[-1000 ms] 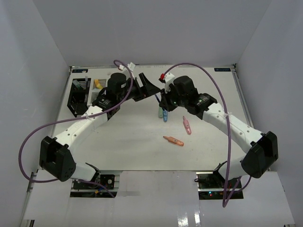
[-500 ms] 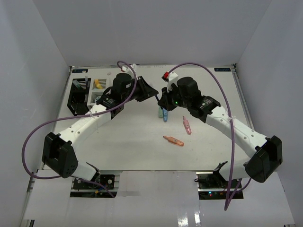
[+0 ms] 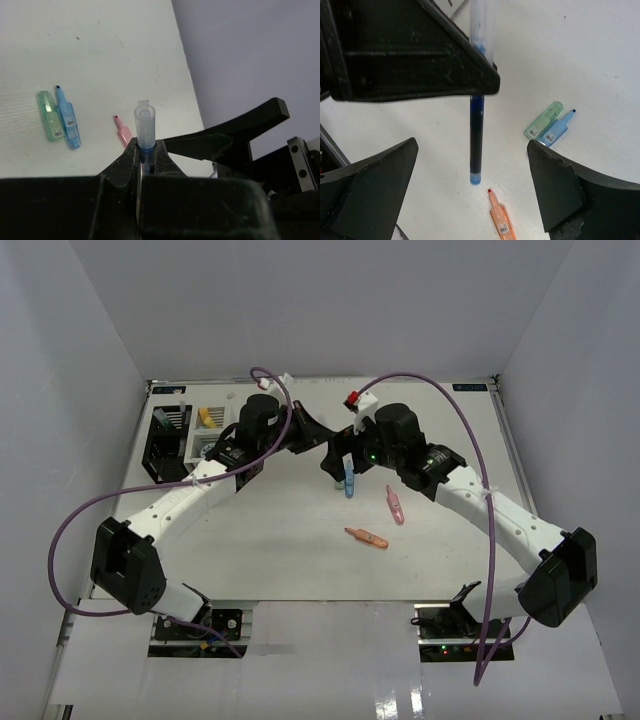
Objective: Sort the stationery into containers
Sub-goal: Place the pen in the storage box.
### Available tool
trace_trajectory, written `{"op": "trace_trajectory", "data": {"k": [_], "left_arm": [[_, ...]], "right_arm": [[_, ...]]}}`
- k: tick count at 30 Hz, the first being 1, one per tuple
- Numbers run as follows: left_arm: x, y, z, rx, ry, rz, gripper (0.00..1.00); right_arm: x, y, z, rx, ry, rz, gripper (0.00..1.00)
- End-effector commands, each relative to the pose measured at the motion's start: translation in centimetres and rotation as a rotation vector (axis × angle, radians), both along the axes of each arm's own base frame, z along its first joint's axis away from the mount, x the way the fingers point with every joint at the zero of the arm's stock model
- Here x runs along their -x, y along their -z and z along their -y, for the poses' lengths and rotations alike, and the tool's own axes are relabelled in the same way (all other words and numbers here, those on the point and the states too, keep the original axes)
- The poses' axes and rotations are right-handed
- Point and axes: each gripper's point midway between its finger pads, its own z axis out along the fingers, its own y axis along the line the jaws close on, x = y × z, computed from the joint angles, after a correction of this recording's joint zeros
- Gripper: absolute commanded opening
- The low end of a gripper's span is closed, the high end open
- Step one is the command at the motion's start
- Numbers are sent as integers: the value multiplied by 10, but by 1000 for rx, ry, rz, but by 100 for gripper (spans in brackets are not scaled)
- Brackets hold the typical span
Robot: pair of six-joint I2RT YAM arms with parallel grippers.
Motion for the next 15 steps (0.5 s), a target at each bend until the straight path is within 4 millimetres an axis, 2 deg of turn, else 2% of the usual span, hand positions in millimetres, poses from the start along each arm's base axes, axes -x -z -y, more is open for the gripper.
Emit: {"op": "trace_trajectory", "data": {"k": [1,3,5,6,8,12,13,15], "left_arm": [[-11,-13,-11,-49,-65,82,0],[-18,-14,-23,-118,-106,127,0],[-34,-13,-45,-219,-198,177,0],[-40,-18,-54,-251,-233,204,0],[-57,-19,-85,-372,-335,258,0],[-89,-29,-157,-535,-537,315,0],[-102,-33,-192,-555,-621,318,0],[-113,-37,-233,-635,-723,337,0]], "right_arm": [[3,-15,9,-27,26,58,97],[6,-17,17,-23,37,75,92],[8,-6,28,8,64,71,90],[10,-8,35,13,79,83,90],[16,5,44,42,85,72,90],[25,12,60,60,114,76,90],[27,13,61,60,111,76,90],[31,15,64,58,106,78,90]]}}
